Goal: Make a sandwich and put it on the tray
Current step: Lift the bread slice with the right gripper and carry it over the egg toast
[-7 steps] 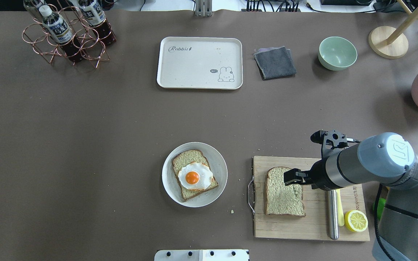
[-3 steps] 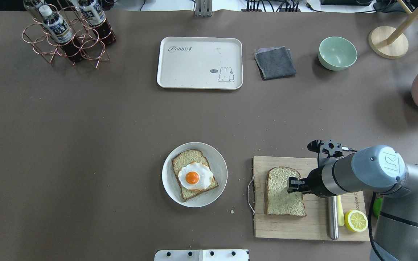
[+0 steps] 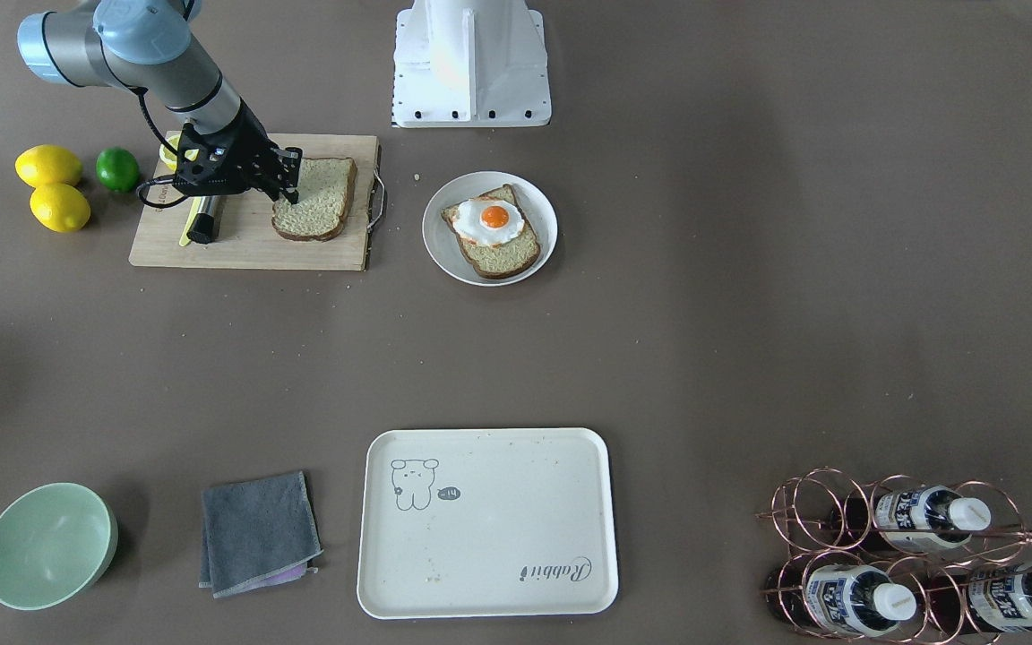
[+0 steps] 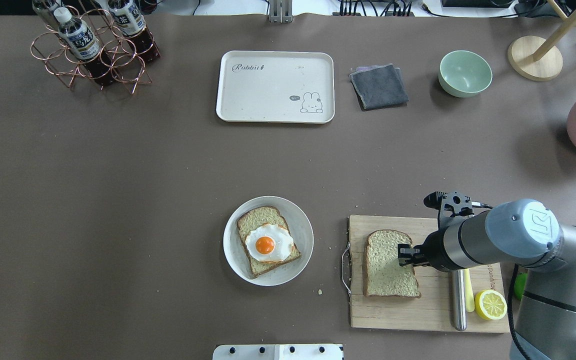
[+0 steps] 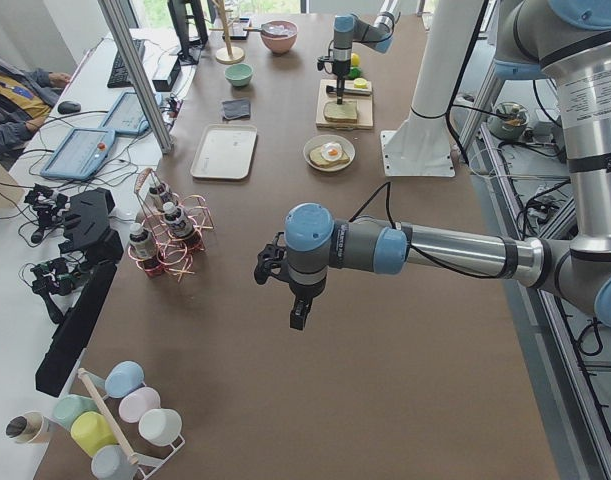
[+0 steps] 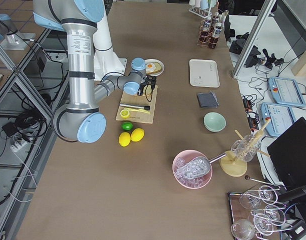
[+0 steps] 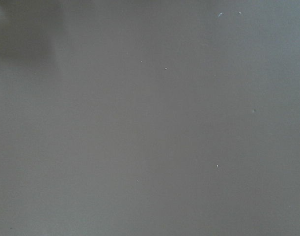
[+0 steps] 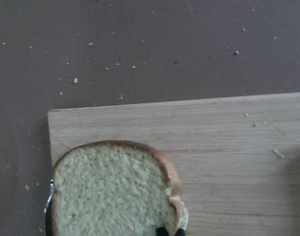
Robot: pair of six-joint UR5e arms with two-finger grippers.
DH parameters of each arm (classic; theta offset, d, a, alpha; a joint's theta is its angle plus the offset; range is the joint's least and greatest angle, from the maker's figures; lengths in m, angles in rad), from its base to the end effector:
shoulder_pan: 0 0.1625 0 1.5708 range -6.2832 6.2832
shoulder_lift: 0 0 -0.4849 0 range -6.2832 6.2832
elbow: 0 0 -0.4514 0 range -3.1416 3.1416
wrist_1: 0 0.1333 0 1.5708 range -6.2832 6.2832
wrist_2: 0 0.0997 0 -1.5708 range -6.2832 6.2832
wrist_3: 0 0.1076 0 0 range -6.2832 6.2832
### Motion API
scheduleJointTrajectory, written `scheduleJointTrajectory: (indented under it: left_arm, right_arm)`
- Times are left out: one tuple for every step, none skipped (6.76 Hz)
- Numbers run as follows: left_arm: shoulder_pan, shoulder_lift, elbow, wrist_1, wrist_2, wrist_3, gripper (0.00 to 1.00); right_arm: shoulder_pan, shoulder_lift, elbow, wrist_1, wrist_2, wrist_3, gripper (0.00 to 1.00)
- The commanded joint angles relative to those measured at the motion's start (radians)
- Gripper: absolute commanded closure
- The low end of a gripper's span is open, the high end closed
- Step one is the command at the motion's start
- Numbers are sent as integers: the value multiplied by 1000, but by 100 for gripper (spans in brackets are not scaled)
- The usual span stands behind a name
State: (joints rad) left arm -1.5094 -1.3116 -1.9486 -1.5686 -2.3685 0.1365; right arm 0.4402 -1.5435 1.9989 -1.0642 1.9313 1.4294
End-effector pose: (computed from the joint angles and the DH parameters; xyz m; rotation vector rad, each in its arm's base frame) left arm -0.0297 -0.4343 0.6408 0.1403 0.7939 0.2335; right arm -0.4644 -0.3241 0.4245 -0.0454 -1.0056 0.0998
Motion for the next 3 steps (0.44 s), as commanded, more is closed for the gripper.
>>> scheduleJointTrajectory:
  left_arm:
    - [0, 0, -3, 1, 0, 0, 2]
    - [0, 0, -1, 1, 2, -2, 2]
    - [0, 0, -1, 1, 0, 0, 2]
  right_arm:
    - [47, 54, 34, 6, 76, 0, 100]
    - [52, 89, 29, 44, 93, 2, 100]
    - [48, 156, -10, 85, 94, 5, 100]
